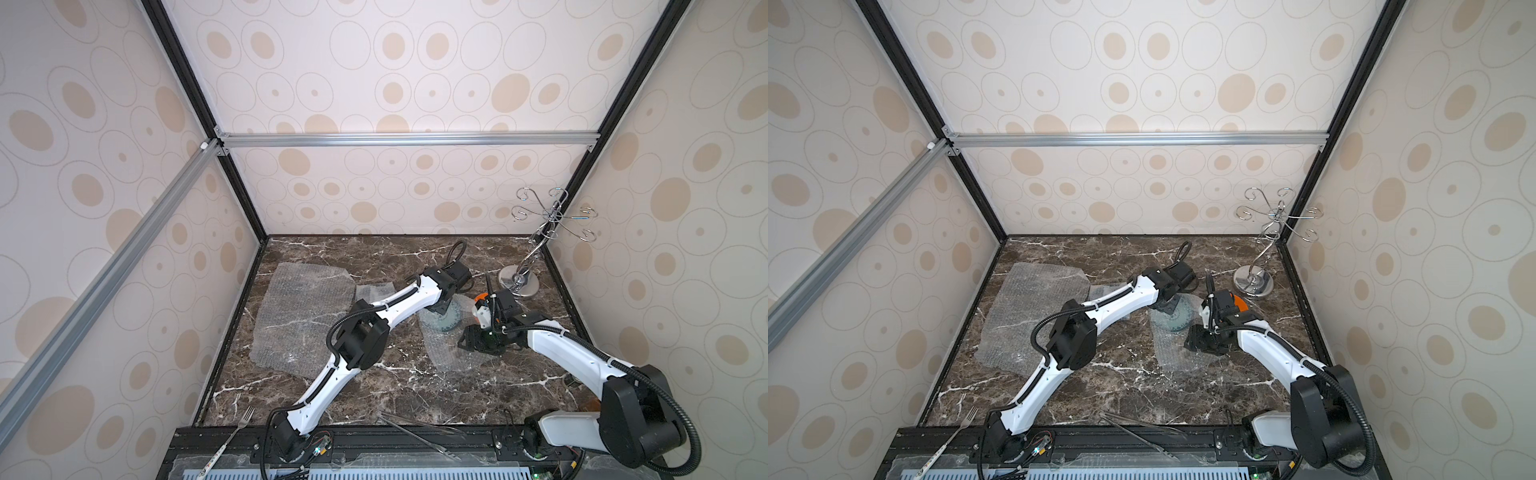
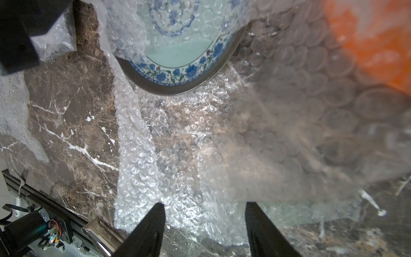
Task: Unpack dinner plates from bubble wrap
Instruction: Unwrap the bubble wrap at the center of the board.
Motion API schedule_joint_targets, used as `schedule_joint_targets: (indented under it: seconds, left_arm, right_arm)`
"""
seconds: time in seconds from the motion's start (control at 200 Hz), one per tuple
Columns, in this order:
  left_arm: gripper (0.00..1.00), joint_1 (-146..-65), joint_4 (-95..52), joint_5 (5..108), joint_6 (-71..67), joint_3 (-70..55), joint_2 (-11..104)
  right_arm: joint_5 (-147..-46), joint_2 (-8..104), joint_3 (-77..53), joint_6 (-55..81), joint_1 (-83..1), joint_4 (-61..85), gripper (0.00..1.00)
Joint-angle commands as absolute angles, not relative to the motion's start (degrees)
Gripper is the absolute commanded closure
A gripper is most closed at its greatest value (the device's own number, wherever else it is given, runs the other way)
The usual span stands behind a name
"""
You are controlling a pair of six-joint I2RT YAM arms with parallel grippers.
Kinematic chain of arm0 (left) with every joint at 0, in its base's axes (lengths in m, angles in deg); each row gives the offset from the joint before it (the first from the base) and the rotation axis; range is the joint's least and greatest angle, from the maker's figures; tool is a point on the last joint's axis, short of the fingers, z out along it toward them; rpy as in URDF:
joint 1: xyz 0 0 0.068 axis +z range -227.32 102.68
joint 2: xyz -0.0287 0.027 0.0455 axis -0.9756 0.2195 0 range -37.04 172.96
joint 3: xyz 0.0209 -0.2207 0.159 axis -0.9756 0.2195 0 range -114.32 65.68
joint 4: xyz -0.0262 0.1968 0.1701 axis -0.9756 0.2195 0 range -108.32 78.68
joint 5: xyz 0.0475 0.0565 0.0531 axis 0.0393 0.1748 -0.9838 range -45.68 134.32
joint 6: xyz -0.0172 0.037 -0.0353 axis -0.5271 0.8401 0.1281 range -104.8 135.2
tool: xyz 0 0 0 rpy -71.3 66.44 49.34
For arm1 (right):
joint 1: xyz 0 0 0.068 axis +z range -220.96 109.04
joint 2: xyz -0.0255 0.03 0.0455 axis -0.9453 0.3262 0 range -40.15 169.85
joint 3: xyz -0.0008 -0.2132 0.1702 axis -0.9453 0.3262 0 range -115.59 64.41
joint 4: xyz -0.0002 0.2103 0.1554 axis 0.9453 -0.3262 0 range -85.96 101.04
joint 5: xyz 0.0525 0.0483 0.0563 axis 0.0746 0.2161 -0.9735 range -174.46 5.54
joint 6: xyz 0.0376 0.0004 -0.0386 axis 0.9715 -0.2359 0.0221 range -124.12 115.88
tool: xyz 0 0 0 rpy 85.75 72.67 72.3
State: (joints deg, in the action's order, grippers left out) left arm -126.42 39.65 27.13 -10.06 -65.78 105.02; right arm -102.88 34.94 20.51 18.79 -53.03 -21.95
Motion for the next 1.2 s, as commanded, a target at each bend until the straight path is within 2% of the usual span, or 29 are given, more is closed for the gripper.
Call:
schedule_joint_targets:
  seconds: [0.0, 0.385, 0.675, 0.935, 1.196]
  left_arm:
    - [0.94, -125.51, 40.96, 25.51, -9.41, -64.8, 100.8]
    - [0.96, -123.07, 36.58, 27.15, -9.41, -54.81, 94.88]
    - [0.96, -121.3, 29.79, 31.01, -10.0, -42.7, 89.06]
    - [0.91, -119.96, 24.41, 32.7, -11.44, -32.37, 83.56]
    - [0.75, -119.69, 21.0, 35.88, -12.53, -27.93, 79.94]
  right_arm:
    - [-103.09, 34.73, 20.55, 18.99, -52.95, -22.79, 0.39]
    - [-102.79, 35.0, 20.82, 18.9, -52.95, -22.69, 0.39]
    - [-102.37, 35.17, 20.99, 19.43, -52.94, -22.55, 0.39]
    - [-102.13, 35.24, 20.91, 19.69, -52.94, -22.62, 0.39]
    - [-101.62, 33.91, 18.91, 19.86, -52.94, -24.38, 0.39]
